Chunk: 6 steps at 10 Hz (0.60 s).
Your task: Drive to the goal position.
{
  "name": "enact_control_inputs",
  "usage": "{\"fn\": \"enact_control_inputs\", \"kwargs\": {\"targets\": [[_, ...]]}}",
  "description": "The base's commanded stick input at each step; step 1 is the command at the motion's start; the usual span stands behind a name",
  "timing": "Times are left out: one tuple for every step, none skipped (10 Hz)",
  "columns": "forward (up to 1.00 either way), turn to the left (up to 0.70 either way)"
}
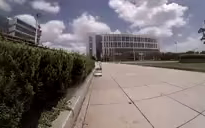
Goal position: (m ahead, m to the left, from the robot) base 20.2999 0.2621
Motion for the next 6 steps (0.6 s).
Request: {"fn": "enact_control_inputs", "kwargs": {"targets": [[0.04, 0.0], [0.04, 0.0], [0.04, 0.0], [0.04, 0.0], [0.04, 0.0], [0.04, 0.0]]}}
